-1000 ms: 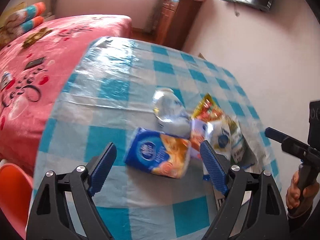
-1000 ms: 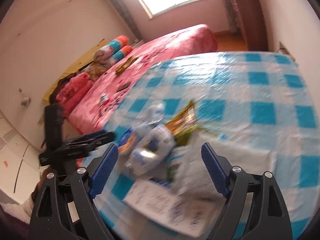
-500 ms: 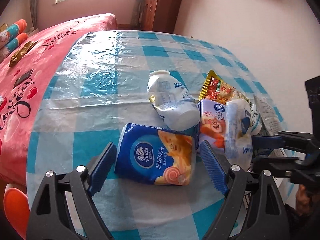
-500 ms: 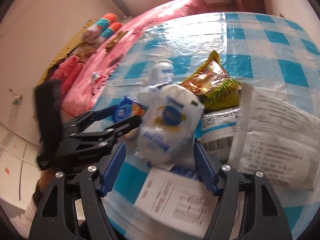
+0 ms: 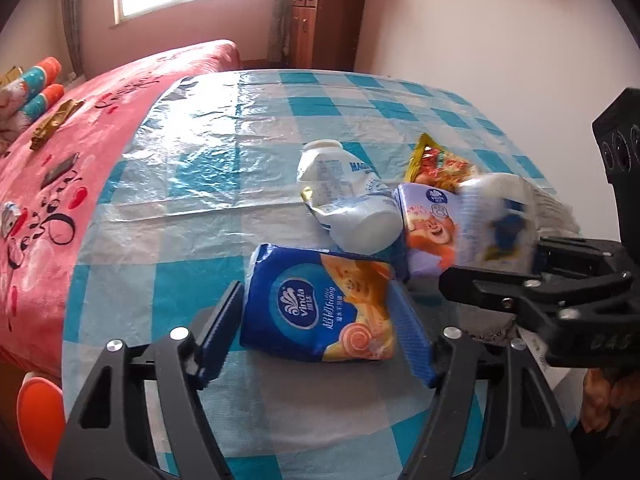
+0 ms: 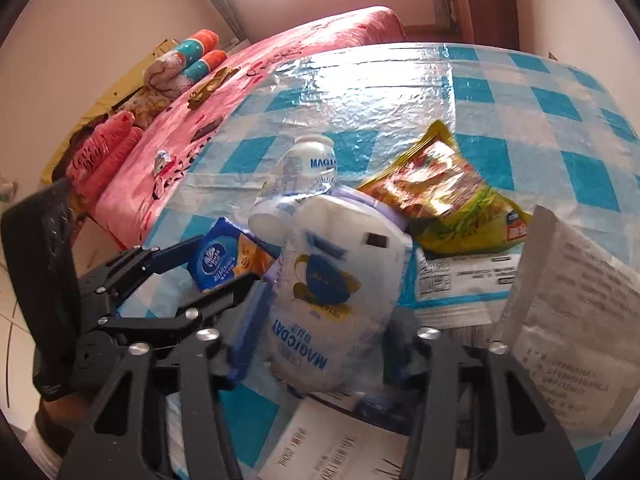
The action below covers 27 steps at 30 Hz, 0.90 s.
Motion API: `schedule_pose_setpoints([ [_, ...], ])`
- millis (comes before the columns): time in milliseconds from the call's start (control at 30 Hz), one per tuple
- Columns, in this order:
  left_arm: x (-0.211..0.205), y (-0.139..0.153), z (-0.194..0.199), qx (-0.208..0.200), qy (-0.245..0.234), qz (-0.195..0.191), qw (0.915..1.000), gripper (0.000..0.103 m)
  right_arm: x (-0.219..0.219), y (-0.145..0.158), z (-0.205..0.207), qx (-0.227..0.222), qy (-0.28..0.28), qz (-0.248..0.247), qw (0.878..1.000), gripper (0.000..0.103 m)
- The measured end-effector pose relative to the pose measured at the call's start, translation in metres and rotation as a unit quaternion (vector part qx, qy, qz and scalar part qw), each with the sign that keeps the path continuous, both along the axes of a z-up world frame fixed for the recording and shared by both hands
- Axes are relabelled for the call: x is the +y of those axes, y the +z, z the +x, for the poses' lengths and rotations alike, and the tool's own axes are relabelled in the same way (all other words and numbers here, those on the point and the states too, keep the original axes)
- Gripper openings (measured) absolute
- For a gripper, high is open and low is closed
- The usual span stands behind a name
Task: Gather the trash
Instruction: 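Grasp the white plastic bag with the right tool and lift it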
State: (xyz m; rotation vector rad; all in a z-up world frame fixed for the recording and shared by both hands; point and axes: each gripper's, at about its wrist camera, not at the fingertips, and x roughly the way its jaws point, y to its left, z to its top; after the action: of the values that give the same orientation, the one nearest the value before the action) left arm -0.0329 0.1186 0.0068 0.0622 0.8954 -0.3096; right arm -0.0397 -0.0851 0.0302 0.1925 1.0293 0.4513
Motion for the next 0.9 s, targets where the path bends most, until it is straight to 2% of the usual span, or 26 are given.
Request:
schedule_pose_setpoints([
  [167, 0.001, 0.0, 0.001, -0.001, 0.015, -0.001, 0.9999, 0.07, -0.001, -0.002, -0.002, -0.011, -0.003, 0.001, 1.0, 0.043],
  [300, 0.0, 0.0, 0.001, -0.002, 0.022, 0.001, 0.9998, 0.069, -0.005, 0.002, -0.006, -0.018, -0.005, 0.001, 1.0, 0.037],
  [367, 0.0, 0.001, 0.001, -0.001, 0.023, -0.001, 0.9997, 0.069, -0.006, 0.006, -0.008, -0.023, -0.005, 0.0, 1.0, 0.027],
  [433, -0.001, 0.001, 0.0, -0.001, 0.024, -0.002, 0.9997, 0.07, -0.007, 0.009, -0.009, -0.029, -0.006, -0.004, 1.0, 0.021],
  [500, -0.001, 0.001, -0.003, -0.001, 0.023, 0.0, 0.9997, 0.071, -0.009, 0.012, -0.011, -0.033, -0.009, 0.0, 0.999, 0.021],
  [567, -0.002, 0.001, -0.004, 0.0, 0.02, 0.002, 0.9998, 0.077, -0.012, 0.016, -0.012, -0.037, -0.011, 0.002, 0.999, 0.021],
  [767, 0.007, 0.006, -0.015, -0.015, 0.04, -0.01, 0.999, 0.078, -0.016, 0.035, -0.023, -0.061, -0.017, 0.011, 0.998, 0.021],
  [900, 0.015, 0.018, -0.028, -0.047, 0.063, -0.013, 0.9968, 0.078, -0.017, 0.049, -0.033, -0.074, -0.017, 0.014, 0.997, 0.021],
])
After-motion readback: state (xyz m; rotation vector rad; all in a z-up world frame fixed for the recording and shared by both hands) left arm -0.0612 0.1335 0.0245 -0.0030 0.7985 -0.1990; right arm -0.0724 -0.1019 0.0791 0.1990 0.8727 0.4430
